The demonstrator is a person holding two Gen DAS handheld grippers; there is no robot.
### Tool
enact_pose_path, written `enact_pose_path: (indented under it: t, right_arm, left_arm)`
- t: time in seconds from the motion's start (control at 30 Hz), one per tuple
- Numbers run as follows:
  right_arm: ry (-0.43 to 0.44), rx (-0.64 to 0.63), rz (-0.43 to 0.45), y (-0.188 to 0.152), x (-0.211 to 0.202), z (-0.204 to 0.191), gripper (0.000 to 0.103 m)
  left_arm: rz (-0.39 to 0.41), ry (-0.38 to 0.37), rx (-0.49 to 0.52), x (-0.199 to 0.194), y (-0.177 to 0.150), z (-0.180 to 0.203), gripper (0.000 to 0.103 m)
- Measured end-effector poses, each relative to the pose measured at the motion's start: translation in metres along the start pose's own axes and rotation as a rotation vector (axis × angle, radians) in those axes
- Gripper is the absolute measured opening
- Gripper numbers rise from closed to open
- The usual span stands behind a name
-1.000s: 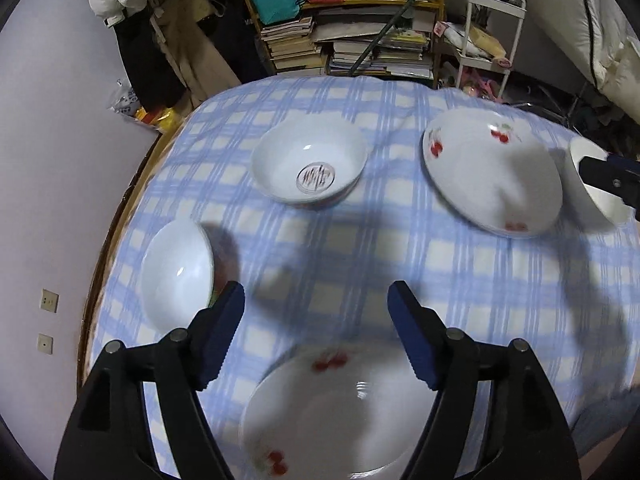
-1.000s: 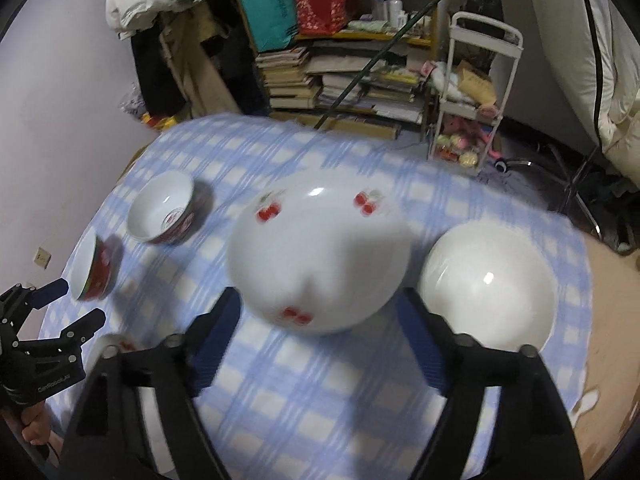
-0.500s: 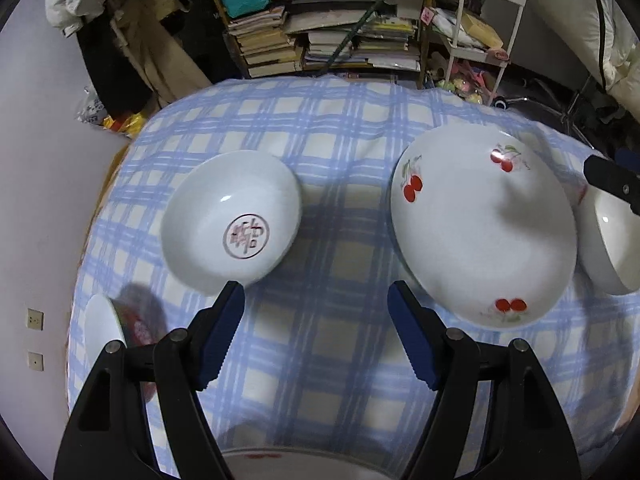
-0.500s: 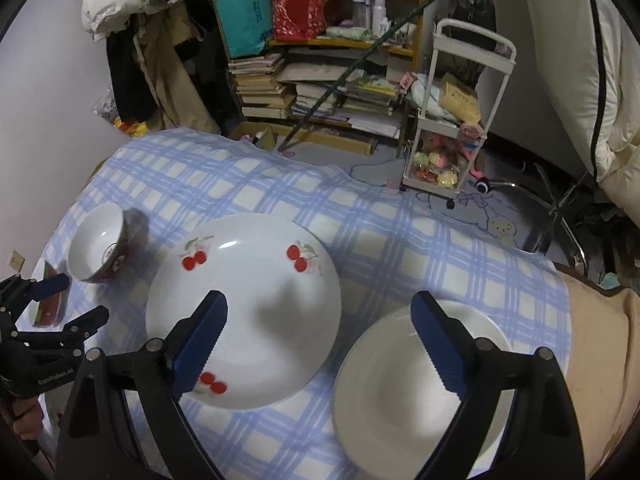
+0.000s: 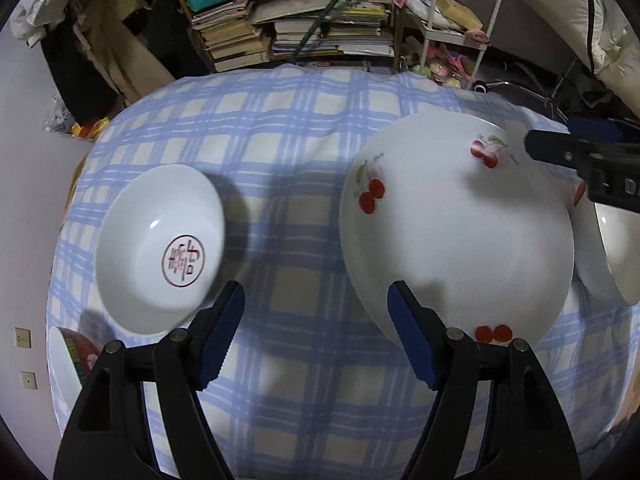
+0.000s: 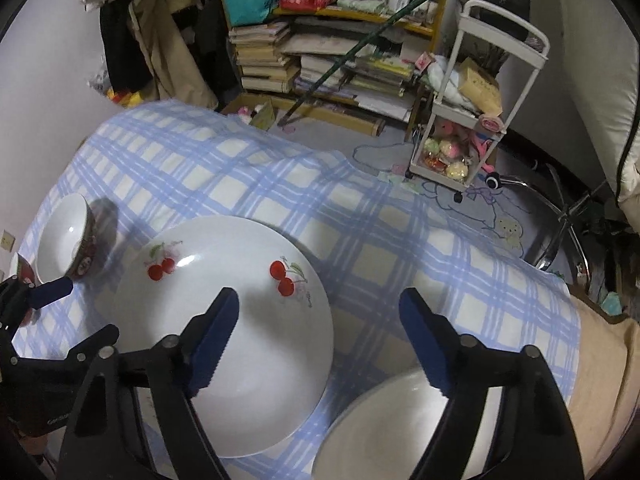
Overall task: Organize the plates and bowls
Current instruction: 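Close both grippers on the rim of a third cherry plate, then lift the cherry plate with both grippers and carry it across the cloth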
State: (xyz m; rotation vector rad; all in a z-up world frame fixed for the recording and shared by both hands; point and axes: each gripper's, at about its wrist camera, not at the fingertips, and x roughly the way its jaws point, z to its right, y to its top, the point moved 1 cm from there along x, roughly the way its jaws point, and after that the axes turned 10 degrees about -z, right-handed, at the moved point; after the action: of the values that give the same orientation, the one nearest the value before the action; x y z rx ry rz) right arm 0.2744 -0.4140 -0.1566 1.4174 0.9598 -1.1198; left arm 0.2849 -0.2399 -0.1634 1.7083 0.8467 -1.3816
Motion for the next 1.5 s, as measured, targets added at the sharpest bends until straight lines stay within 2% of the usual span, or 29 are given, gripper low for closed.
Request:
enact_pose_path:
  t: [0.1,0.17,0.2,0.23,0.33,0.4,0.43,0.5,0.63,0.83,1.17,1.2,1.23,1.27,1.3,1.33,1.4,1.43,1.5]
  right_arm:
    - [0.001,-0.001,-0.055,0.005,0.012,0.002,0.073]
    - [0.019,-0.001,-0.094,0.007,0.02,0.003,0.06]
    - [0.014,0.004,-0.107,0.008,0.023,0.004,0.039]
    - [0.01,0.013,-0.13,0.008,0.027,0.006,0.025]
    - [0.05,0.014,-0.185,0.006,0.037,0.008,0.023]
    - [0.064,-0.002,-0.206,0.004,0.042,0.007,0.014]
    - [0.072,0.0,-0.206,0.003,0.043,0.008,0.014]
    - [0.092,0.007,-0.204,0.001,0.043,0.01,0.014]
    - [0.146,-0.004,-0.192,0.0,0.038,0.015,0.011]
    - [0.186,0.033,-0.165,-0.007,0.029,0.018,0.01]
    - [0.237,0.085,-0.123,-0.007,-0.003,0.006,0.011]
    - [0.241,0.087,-0.123,-0.007,-0.005,0.006,0.011]
    - [0.295,0.086,-0.127,-0.008,-0.008,0.001,0.009]
    - [0.332,0.091,-0.126,-0.009,-0.01,-0.002,0.008]
    - [0.309,0.088,-0.119,-0.009,-0.013,-0.008,0.007]
    - [0.249,0.048,-0.12,-0.009,-0.014,-0.019,0.005]
    - [0.166,0.048,-0.15,-0.01,-0.007,-0.028,0.006]
    - [0.155,0.051,-0.166,-0.012,-0.003,-0.027,0.006]
    - [0.193,0.082,-0.174,-0.022,0.0,-0.018,0.006]
  left_arm:
    - [-0.01,0.003,0.003,0.005,0.002,0.002,0.071]
    - [-0.024,-0.023,-0.003,0.01,0.003,0.002,0.061]
    - [-0.033,-0.038,-0.008,0.011,0.003,0.002,0.056]
    - [-0.04,-0.065,-0.014,0.013,0.003,0.001,0.05]
    - [-0.056,-0.114,-0.033,0.016,0.006,0.001,0.041]
    - [-0.062,-0.144,-0.039,0.018,0.009,0.0,0.03]
    - [-0.066,-0.165,-0.037,0.019,0.011,0.0,0.022]
    - [-0.088,-0.19,-0.023,0.024,0.015,0.004,0.019]
    - [-0.077,-0.096,0.043,0.021,0.022,0.013,0.018]
    - [-0.076,-0.139,0.037,0.013,0.021,0.005,0.017]
    - [-0.08,-0.144,0.009,-0.006,0.002,-0.004,0.015]
    - [-0.067,-0.242,0.024,-0.012,-0.001,-0.003,0.002]
    - [-0.069,-0.408,0.038,-0.022,-0.004,-0.002,0.001]
    - [-0.026,-0.467,0.061,-0.04,-0.006,0.006,0.001]
    - [0.019,-0.407,0.084,-0.05,-0.005,0.013,0.001]
    - [0.047,-0.336,0.111,-0.056,-0.003,0.022,0.001]
    - [-0.02,-0.311,0.062,-0.046,0.004,0.022,0.001]
    - [-0.011,-0.296,0.045,-0.044,0.002,0.018,0.001]
    - [-0.011,-0.26,0.006,-0.038,-0.002,0.008,0.001]
